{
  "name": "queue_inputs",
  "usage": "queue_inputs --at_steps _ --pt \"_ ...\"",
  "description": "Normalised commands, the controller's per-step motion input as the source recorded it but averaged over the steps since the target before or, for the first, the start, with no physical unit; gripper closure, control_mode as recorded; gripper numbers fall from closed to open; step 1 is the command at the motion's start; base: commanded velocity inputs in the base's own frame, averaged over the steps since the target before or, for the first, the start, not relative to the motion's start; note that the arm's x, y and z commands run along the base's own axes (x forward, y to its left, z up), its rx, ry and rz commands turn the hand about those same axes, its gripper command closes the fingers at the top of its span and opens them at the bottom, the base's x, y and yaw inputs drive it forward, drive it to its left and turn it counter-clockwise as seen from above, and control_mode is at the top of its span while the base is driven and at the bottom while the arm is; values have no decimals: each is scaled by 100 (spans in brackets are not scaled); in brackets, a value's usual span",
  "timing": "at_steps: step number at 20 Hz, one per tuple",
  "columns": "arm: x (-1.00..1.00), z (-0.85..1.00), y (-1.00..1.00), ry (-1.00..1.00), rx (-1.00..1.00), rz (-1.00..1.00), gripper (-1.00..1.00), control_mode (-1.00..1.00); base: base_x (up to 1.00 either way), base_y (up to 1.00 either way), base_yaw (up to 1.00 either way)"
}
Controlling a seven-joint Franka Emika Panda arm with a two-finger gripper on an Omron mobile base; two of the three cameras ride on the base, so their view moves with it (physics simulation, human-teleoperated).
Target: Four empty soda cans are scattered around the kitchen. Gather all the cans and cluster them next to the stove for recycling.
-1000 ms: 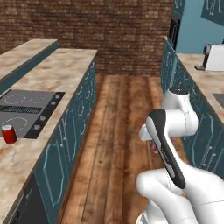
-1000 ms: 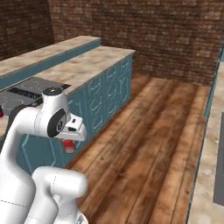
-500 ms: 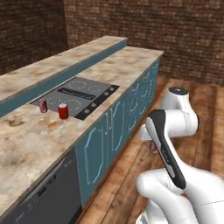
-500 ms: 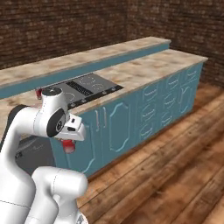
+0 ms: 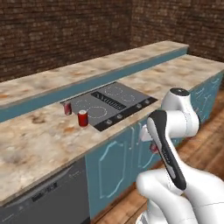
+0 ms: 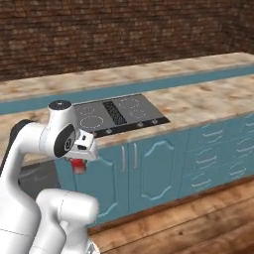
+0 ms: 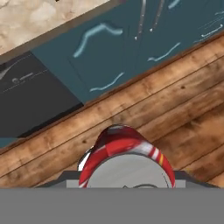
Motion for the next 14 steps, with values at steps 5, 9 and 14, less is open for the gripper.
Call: queue_inputs --at_steps 5,9,14 --pt "0 0 0 0 0 0 100 100 100 1 54" --pt "0 0 0 0 0 0 100 100 100 -31 35" --pt "0 0 0 0 0 0 100 100 41 -40 24"
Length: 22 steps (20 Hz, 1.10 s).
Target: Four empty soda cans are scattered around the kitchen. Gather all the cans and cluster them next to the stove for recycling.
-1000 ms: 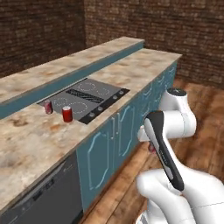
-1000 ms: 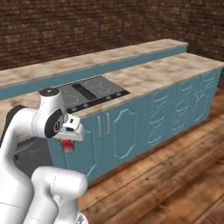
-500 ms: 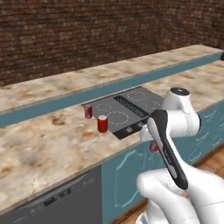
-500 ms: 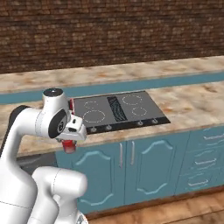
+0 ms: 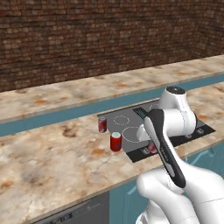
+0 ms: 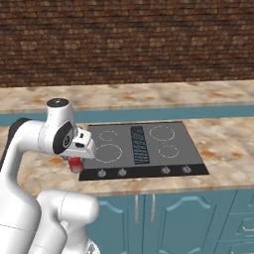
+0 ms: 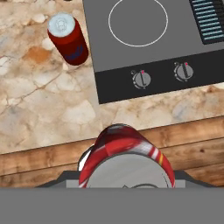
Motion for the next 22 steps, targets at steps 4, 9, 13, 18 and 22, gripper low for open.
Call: queue_inputs --at_steps 4,9,13,18,22 --pt "0 0 0 0 0 0 100 100 1 -1 2" --pt "0 0 0 0 0 0 100 100 0 0 0" --pt "0 0 0 0 0 0 100 100 0 0 0" --pt "0 0 0 0 0 0 100 100 0 0 0" --pt "0 0 0 0 0 0 100 -100 0 0 0"
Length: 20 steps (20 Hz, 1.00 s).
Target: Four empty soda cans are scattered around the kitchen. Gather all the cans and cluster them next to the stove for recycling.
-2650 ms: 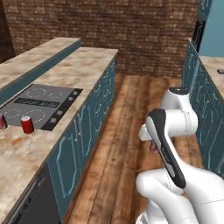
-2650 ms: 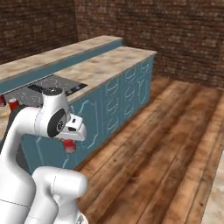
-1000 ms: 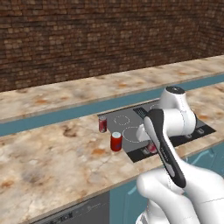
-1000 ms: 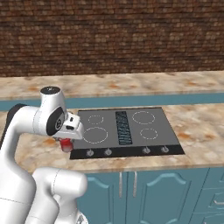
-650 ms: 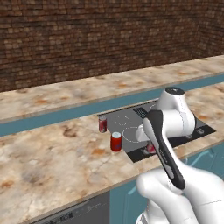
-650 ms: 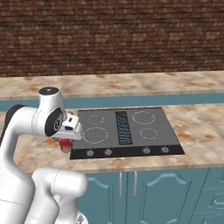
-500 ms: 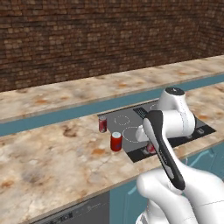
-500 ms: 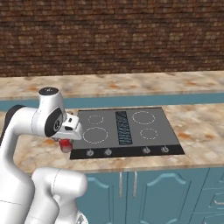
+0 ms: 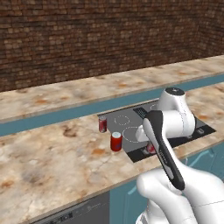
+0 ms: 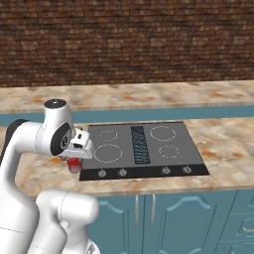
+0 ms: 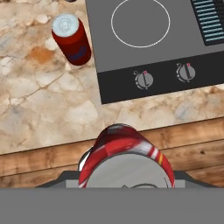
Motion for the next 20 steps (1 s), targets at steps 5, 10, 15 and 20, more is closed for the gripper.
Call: queue_inputs --at_steps 5,10,15,20 --pt "0 14 4 0 0 2 100 -100 0 0 0" --pt "0 47 4 2 0 1 100 -100 0 0 0" --pt "0 -43 12 -7 -1 0 100 -100 0 0 0" --pt "1 -85 64 -16 -2 0 100 -100 0 0 0"
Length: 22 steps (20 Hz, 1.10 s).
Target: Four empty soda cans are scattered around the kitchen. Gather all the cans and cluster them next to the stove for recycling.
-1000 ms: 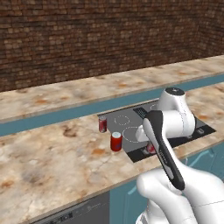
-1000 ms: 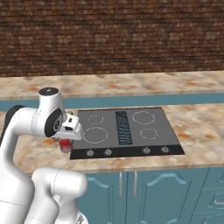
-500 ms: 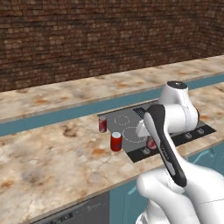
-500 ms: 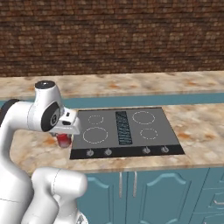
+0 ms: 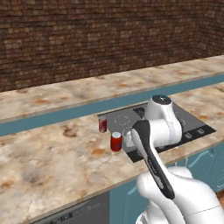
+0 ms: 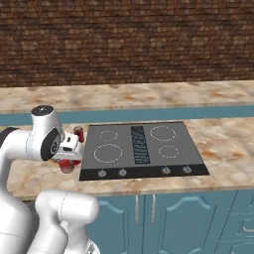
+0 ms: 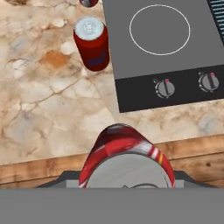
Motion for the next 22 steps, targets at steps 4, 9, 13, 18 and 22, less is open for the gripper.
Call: queue_inputs --at_steps 4,9,13,18,22 --pt "37 -48 16 -10 0 0 100 -100 0 0 0" --pt "58 -26 11 0 0 0 100 -100 0 0 0" --pt "0 -29 40 13 0 0 100 -100 0 0 0" --pt "0 0 6 15 0 1 100 -100 0 0 0" --pt "14 -8 -6 5 0 0 100 -100 0 0 0"
